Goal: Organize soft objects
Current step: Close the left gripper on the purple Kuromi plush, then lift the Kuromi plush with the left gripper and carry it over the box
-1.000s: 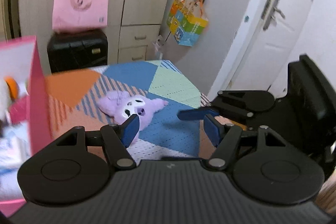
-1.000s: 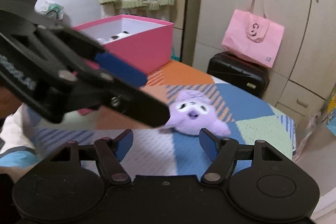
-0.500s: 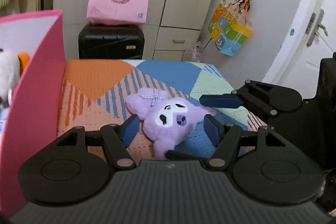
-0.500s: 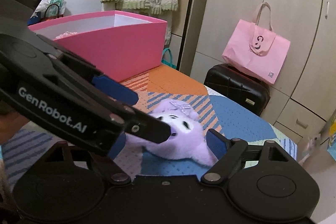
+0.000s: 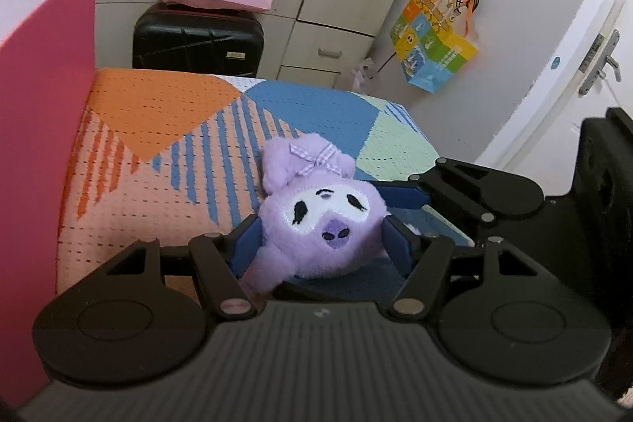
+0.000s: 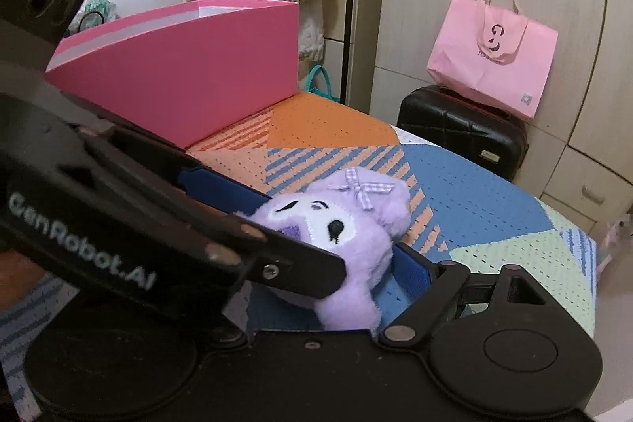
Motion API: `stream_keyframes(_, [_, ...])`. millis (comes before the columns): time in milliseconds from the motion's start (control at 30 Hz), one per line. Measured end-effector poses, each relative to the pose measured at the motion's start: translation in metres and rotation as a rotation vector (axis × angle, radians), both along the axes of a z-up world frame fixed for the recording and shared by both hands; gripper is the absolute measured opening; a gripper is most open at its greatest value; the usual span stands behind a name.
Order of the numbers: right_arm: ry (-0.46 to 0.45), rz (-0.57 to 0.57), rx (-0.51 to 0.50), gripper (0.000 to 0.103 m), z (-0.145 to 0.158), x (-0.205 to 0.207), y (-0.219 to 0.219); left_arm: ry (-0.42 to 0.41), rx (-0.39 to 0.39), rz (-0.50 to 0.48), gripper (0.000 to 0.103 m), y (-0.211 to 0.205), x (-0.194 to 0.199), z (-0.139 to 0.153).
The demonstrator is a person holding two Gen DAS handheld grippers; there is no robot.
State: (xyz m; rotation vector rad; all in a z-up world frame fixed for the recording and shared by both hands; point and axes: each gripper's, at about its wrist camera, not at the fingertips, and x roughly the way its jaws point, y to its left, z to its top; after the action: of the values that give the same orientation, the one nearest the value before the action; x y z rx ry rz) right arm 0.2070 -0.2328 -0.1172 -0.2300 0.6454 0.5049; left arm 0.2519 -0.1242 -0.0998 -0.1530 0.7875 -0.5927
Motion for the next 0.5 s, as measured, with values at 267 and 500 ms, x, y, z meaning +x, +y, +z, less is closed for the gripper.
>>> stream_keyframes(267, [0.014,-0.054,0.023,0.085,0.000,-0.004,-0.001,-0.012,-0.008,-0.050,0.062,-0.003,-0.006,0.003])
stream_keyframes(500, [0.005,-0.121,0.031,0.083,-0.002,-0.018,0.008,0.002,0.014,-0.077,0.062,-0.006,-0.014,0.006])
